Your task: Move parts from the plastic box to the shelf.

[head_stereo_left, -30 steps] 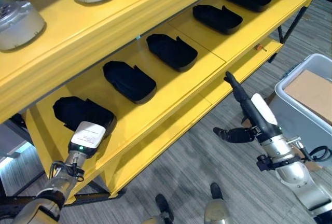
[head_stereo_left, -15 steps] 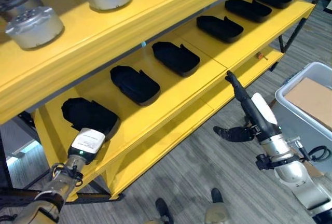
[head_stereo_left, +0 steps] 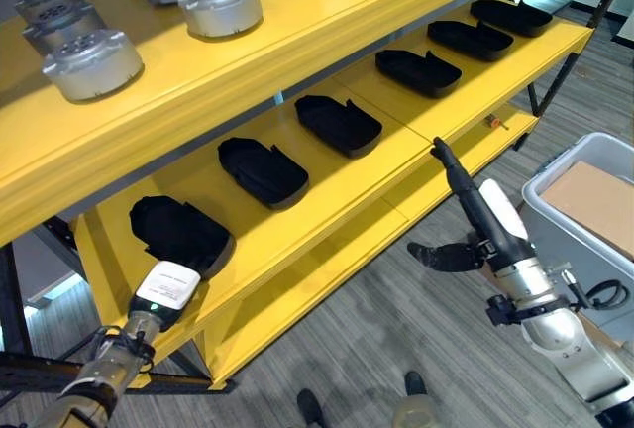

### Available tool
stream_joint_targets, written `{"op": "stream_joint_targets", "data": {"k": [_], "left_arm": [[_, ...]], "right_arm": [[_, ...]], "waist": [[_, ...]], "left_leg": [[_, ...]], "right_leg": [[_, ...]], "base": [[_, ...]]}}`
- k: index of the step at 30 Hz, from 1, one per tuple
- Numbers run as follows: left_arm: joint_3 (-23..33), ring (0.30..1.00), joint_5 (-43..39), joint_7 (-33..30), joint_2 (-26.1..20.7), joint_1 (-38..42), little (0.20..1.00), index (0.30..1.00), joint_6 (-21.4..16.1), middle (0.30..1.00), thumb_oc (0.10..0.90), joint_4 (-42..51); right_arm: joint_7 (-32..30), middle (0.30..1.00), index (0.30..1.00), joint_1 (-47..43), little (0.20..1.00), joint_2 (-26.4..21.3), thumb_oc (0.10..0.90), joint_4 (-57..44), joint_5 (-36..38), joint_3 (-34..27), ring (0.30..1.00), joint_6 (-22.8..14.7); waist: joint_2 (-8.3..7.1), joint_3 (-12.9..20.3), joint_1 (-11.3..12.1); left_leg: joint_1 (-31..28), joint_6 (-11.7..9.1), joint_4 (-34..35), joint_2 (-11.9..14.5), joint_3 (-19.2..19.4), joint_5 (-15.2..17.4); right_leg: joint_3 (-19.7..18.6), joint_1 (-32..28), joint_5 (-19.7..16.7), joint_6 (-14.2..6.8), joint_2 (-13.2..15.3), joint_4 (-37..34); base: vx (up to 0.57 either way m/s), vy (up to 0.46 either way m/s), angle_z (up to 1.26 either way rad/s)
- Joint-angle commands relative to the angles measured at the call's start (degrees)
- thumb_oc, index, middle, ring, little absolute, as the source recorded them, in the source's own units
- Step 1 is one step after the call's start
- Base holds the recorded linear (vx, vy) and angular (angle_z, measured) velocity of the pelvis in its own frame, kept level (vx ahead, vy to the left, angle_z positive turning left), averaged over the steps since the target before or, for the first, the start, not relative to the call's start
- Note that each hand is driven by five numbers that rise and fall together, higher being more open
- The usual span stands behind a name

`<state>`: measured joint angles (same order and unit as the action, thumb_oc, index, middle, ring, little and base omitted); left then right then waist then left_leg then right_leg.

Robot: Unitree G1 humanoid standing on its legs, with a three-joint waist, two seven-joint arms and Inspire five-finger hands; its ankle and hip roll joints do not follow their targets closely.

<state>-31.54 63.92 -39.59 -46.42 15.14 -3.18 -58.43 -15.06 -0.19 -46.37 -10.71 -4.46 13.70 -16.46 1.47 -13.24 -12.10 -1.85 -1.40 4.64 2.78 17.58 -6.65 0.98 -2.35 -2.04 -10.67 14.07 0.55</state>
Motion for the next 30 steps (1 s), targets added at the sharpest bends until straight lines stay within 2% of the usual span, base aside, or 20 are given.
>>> {"op": "stream_joint_targets", "data": {"k": [1,9,14,17,26,30], "left_arm": [[0.52,1.000,1.18,-0.80,-7.73,3.25,1.000,1.000,1.09,1.000,0.900,-1.83],[0.60,1.000,-0.15,4.75,-7.79,3.57,1.000,1.000,4.73,1.000,0.900,-3.01],[0.91,1.000,-1.37,7.02,-7.26,3.94,1.000,1.000,9.26,1.000,0.900,-5.78],[1.94,1.000,-1.31,11.17,-7.46,4.41,1.000,1.000,11.35,1.000,0.900,-5.49],[3.00,1.000,-1.30,10.79,-7.38,3.99,1.000,1.000,14.24,1.000,0.900,-4.81],[3.60,1.000,-3.70,7.11,-7.80,4.93,1.000,1.000,16.02,1.000,0.900,-3.89]], "right_arm": [[-4.01,1.000,1.000,-7.01,1.000,-0.38,0.900,-5.37,0.55,-0.57,1.000,-3.41],[-4.34,1.000,1.000,-7.42,1.000,-0.41,0.900,-5.60,0.65,-0.08,1.000,-2.85],[-4.18,1.000,1.000,-8.54,1.000,-0.32,0.900,-5.58,1.14,0.77,1.000,-1.97],[-3.80,1.000,1.000,-7.63,1.000,0.16,0.900,-6.18,0.70,0.38,1.000,-2.31],[-3.65,1.000,1.000,-7.51,1.000,0.69,0.900,-5.89,1.16,0.44,1.000,-2.07],[-4.23,1.000,1.000,-7.00,1.000,0.85,0.900,-5.66,0.64,1.16,1.000,-2.17]], "waist": [[1.03,3.46,2.28],[1.05,3.26,2.36],[1.04,3.35,2.25],[1.16,3.32,2.21],[1.08,3.69,2.68],[1.02,3.89,2.72]], "left_leg": [[-0.37,2.53,-6.86,-0.95,0.22,8.53],[-0.25,2.49,-6.93,-0.91,0.12,8.42],[-0.31,2.40,-6.95,-0.79,0.25,8.37],[-0.18,2.38,-7.01,-0.85,0.22,8.41],[-0.34,2.42,-6.92,-0.87,-0.20,8.38],[-0.54,2.37,-6.62,-0.82,-0.43,8.28]], "right_leg": [[4.89,5.55,-3.00,-1.44,1.88,3.67],[5.02,5.47,-2.92,-1.34,1.83,3.67],[5.06,5.42,-2.76,-1.26,1.80,3.75],[4.94,5.43,-2.68,-1.20,1.71,3.68],[5.30,4.96,-2.41,-1.18,1.66,3.71],[5.23,4.77,-2.11,-1.14,1.41,3.70]], "base": [[0.00,0.000,0.00],[0.00,0.000,0.00],[0.00,0.000,0.00],[0.00,0.000,0.00],[0.00,-0.007,0.00],[0.00,0.000,0.00]]}}
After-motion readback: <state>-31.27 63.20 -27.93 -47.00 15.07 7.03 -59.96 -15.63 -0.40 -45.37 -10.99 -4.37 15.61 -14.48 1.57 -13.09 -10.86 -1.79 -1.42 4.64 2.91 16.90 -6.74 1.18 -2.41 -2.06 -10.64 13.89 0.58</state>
